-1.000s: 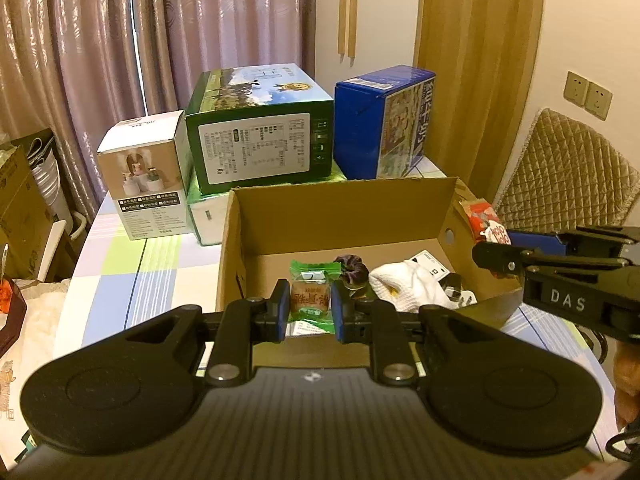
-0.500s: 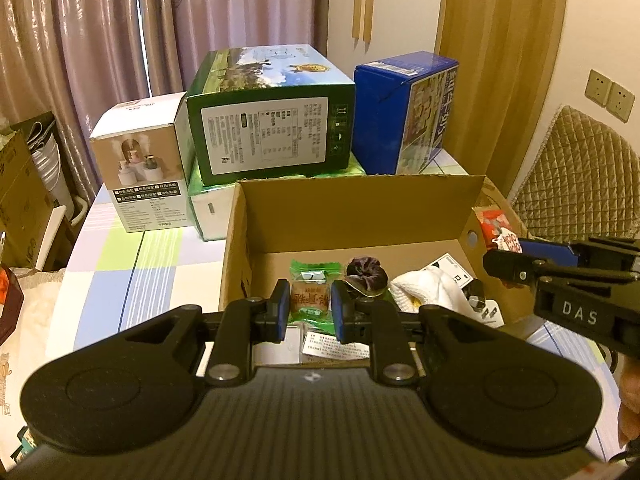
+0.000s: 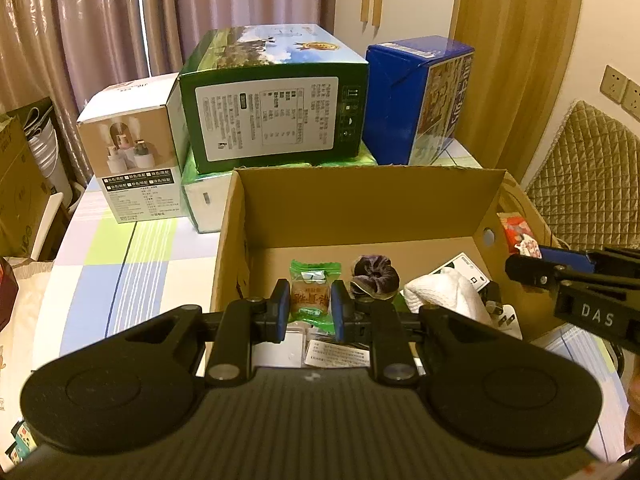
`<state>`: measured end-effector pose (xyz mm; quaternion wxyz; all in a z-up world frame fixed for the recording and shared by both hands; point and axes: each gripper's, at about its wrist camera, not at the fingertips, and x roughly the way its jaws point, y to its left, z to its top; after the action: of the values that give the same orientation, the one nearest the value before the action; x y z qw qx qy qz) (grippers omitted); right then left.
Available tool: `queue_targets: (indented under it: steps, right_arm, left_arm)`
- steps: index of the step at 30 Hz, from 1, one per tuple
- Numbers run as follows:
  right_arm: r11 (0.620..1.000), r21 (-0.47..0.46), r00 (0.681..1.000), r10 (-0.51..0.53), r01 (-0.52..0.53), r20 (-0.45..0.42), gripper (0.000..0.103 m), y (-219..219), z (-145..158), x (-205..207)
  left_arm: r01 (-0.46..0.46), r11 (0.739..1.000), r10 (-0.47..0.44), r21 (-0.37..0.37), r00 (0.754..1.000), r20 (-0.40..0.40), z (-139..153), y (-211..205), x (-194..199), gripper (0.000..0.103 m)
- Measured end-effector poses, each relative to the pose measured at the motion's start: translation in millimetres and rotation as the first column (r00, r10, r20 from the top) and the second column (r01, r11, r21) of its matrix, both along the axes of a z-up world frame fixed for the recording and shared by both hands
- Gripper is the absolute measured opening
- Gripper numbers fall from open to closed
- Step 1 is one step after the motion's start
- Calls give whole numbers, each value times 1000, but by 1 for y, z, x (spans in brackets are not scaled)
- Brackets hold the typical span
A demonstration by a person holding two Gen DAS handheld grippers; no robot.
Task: Organize objects
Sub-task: 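Carry the candy and snack packet over the cardboard box with both tools, then open the left tool over the box while the right tool releases the packet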
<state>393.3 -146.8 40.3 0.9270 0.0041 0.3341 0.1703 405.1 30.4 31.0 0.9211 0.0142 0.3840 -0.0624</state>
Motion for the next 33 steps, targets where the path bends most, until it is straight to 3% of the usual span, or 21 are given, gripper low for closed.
queue_targets:
  steps: [19,20,21,23,33]
  right_arm:
    - [1000,4,999,-14,14,-35,25,4,-16,16]
    - [1000,3,999,-14,14,-37,25,3,-17,16]
    - [1000,4,999,-14,14,-38,26,3,-17,16]
    - [1000,11,999,-14,14,-42,26,1,-18,16]
    - [998,55,999,-8,11,-42,26,-1,-14,15]
  left_arm:
    - [-1,999,1,-32,1000,2,-7,-4,24,18]
    - [-5,999,6,-37,1000,9,-8,-4,26,20]
    - [-17,999,18,-50,1000,18,-8,-2,27,35]
    - [-38,997,40,-70,999,25,-9,1,28,47]
    - [-34,999,33,-21,999,-7,-15,3,25,47]
